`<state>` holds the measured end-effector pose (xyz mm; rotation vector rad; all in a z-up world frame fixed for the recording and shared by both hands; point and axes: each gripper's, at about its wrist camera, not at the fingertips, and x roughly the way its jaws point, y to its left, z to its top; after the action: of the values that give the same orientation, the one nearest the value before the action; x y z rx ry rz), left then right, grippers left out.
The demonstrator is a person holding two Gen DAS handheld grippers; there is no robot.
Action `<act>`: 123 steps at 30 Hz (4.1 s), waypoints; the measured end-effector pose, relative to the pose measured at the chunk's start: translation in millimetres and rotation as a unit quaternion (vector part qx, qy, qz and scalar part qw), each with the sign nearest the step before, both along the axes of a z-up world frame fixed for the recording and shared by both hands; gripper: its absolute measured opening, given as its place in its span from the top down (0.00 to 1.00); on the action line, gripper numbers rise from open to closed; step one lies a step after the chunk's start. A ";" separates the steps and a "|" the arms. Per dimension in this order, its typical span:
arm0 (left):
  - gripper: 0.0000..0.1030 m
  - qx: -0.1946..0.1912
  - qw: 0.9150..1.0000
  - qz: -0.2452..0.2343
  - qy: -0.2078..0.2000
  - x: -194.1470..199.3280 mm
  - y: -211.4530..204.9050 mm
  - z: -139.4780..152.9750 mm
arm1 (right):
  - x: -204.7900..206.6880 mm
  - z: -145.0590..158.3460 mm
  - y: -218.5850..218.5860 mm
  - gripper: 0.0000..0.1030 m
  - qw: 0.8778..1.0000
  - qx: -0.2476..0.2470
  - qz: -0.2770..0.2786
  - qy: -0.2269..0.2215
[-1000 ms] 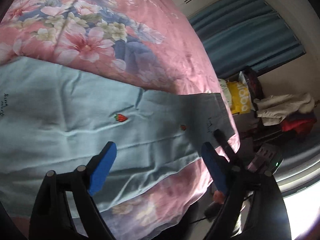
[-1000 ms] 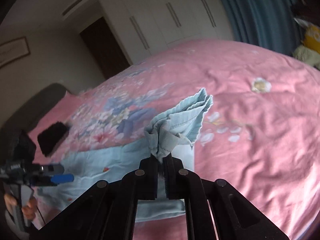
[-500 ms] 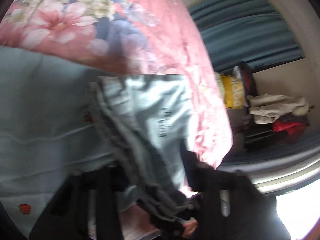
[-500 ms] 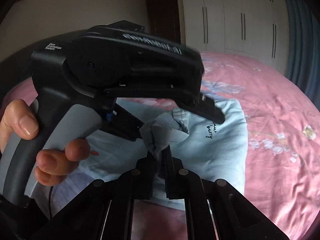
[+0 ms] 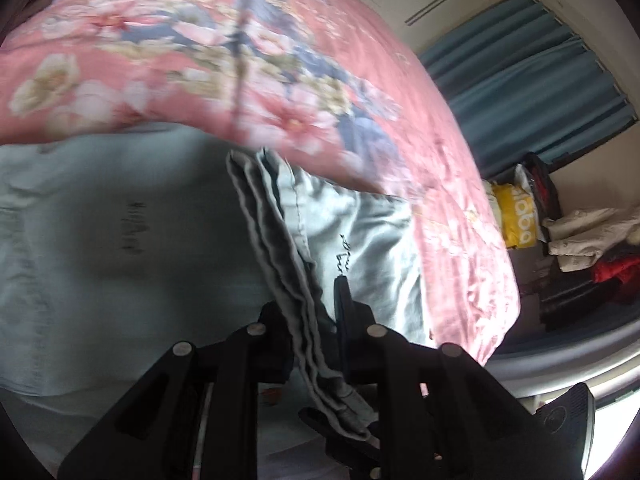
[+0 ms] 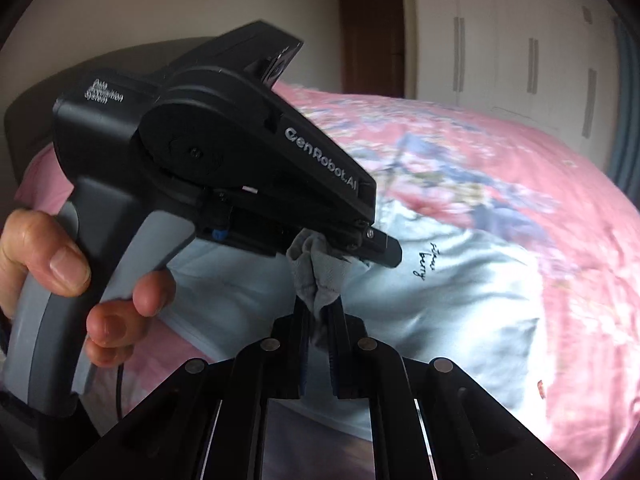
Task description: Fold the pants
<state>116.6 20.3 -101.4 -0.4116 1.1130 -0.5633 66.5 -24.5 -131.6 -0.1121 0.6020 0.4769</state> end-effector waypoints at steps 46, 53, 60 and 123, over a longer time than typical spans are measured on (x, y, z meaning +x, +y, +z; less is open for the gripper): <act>0.92 0.030 0.998 0.057 0.008 -57.2 27.1 -42.5 | 125.3 -12.4 26.5 0.94 0.983 -0.022 0.050 0.177; 0.91 0.024 0.998 0.052 0.014 -57.6 29.0 -43.0 | 109.8 4.4 15.1 0.94 0.987 -0.015 0.033 0.159; 0.91 0.025 0.998 0.057 0.018 -54.7 26.8 -44.7 | 128.2 -20.9 39.4 0.94 0.977 -0.067 0.058 0.194; 0.90 0.014 0.999 0.047 0.020 -54.8 29.4 -47.6 | 151.9 -19.5 27.5 0.67 0.954 0.022 0.028 0.297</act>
<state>61.8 49.7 -149.0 -0.4511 1.1329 -0.4576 218.5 3.0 -151.1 0.0635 1.1804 0.5825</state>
